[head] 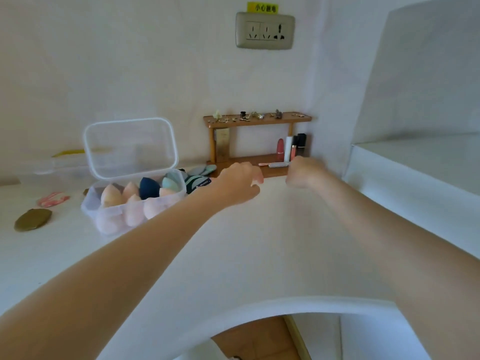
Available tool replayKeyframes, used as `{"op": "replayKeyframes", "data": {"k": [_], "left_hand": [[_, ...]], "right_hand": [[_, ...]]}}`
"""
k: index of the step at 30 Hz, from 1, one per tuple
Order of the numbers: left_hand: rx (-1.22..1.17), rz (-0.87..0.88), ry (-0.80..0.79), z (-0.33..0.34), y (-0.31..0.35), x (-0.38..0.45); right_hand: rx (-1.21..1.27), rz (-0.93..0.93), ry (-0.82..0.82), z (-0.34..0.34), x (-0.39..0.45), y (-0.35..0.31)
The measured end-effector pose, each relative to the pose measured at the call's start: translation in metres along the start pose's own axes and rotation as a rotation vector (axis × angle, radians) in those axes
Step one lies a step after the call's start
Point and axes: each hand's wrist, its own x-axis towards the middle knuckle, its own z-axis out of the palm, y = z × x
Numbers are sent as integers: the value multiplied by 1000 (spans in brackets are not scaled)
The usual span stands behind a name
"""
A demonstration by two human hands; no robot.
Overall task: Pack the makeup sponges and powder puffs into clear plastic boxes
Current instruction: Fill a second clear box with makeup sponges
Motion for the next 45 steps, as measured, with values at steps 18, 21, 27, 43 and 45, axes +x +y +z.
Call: {"op": "replayKeyframes", "data": {"k": [18,21,27,43,45], "left_hand": [[-322,21,434,-3,-19,-27],[-337,-84,535,-28,-48,-49],[-310,-367,407,-71,-119,-92],[94,-319,-196,-62,-172,-92],[99,-308,-148,-61,-176,-93]], "right_hand": [[903,-121,-168,-8,-19,-59],[926,-256,-128,-11,-26,-106],[970,-491,-615,1,-48,-168],[974,-440,-984,31,-36,-202],[980,-420,-1022,33,-32,-203]]}}
